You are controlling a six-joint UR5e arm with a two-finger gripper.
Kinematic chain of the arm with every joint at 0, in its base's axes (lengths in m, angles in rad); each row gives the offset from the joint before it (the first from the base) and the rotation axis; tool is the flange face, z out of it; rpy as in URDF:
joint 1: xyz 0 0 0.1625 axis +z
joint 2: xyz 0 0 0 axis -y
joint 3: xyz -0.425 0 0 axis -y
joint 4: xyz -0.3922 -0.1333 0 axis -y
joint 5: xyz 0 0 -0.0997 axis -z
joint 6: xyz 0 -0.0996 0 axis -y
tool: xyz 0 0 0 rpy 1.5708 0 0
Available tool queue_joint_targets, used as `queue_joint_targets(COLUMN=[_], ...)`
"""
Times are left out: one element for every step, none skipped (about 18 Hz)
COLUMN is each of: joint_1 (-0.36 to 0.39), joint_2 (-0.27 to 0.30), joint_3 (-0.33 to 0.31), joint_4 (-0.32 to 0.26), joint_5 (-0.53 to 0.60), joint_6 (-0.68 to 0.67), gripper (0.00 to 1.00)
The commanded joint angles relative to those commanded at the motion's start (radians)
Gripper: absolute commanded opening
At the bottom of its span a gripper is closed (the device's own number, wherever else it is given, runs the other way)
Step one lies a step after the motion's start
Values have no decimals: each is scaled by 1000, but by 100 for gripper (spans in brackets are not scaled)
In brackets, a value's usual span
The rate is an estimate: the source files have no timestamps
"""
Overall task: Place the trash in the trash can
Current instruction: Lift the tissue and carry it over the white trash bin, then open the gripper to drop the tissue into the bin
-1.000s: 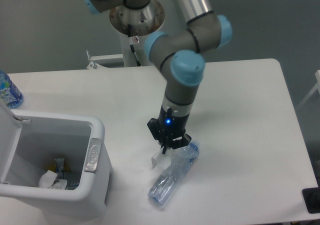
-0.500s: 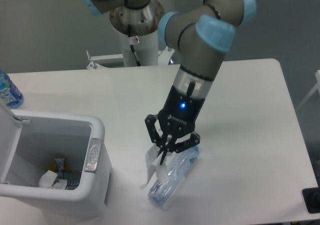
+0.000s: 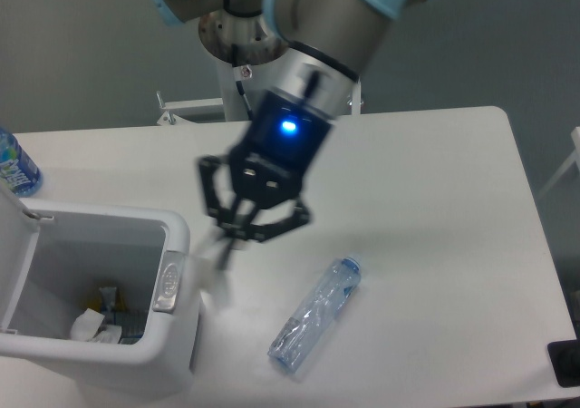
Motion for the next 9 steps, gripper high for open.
queue_joint_targets(joint_1=[-6,-18,-35,-42,-43,-45,-49,-52,-52], joint_2=[-2,-9,-18,-20,-20,-18,-18,-20,-20], joint_3=[-3,-8,-8,-8,-9,-12,-15,-15,-12], joint_4=[0,0,0,2,2,2,2,2,2], joint_5=[0,0,5,5,6,6,8,8,9], joint_6=[-2,1,3,3,8,14,15,15,17], gripper=[0,2,14,49,97,100,100,100,100])
